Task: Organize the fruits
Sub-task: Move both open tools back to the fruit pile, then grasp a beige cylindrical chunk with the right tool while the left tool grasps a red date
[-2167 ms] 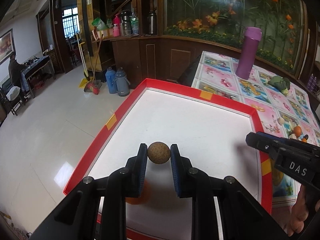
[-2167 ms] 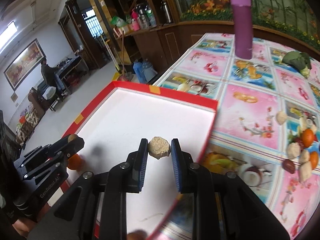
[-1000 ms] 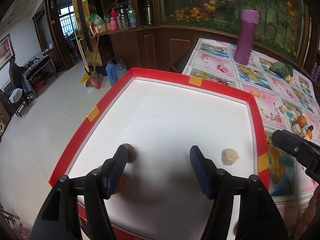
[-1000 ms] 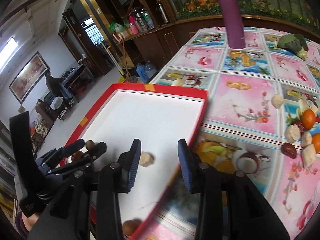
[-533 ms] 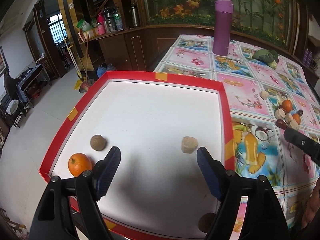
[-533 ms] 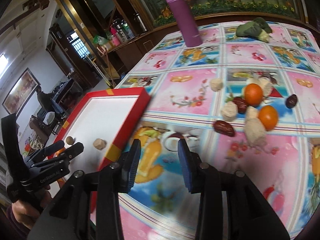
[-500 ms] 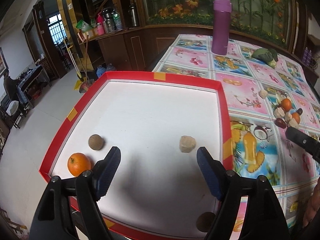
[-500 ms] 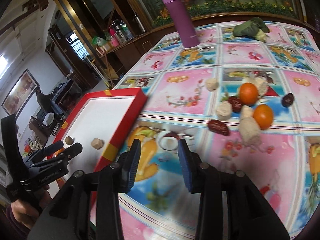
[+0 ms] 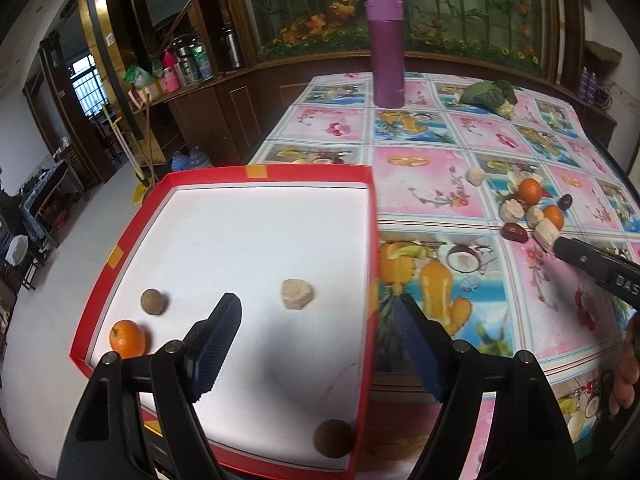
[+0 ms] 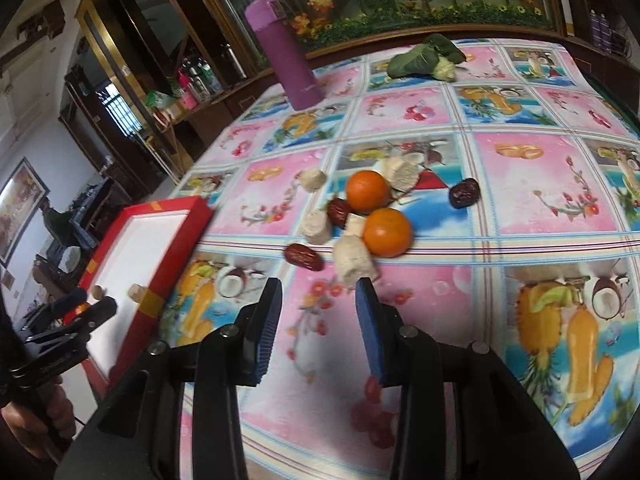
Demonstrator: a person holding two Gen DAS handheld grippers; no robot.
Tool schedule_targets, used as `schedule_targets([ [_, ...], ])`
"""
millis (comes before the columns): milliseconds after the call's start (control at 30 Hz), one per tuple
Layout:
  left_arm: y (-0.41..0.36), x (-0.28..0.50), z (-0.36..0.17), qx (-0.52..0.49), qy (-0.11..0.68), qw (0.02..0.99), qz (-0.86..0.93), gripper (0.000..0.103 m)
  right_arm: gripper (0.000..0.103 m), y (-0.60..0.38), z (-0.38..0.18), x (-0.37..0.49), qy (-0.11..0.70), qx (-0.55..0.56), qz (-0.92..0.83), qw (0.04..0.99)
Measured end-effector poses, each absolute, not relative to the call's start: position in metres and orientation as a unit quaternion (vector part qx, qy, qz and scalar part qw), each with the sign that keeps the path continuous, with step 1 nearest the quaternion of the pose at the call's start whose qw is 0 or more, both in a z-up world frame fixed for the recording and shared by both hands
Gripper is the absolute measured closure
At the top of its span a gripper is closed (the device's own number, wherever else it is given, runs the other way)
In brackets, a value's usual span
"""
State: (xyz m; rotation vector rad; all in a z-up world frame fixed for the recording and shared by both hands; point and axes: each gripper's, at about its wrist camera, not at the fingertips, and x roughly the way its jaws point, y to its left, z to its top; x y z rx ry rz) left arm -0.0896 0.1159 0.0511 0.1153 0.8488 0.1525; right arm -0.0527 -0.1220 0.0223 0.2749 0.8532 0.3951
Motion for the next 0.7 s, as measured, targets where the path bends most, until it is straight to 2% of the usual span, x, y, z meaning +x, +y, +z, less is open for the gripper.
schedule_targets([
  [700,0.083,-0.076,0.046,0.069,0.425,0.902,0.030,0.024,0.063,-0.108,0.010,-0.025,0.435,0.078,0.163,0.882],
])
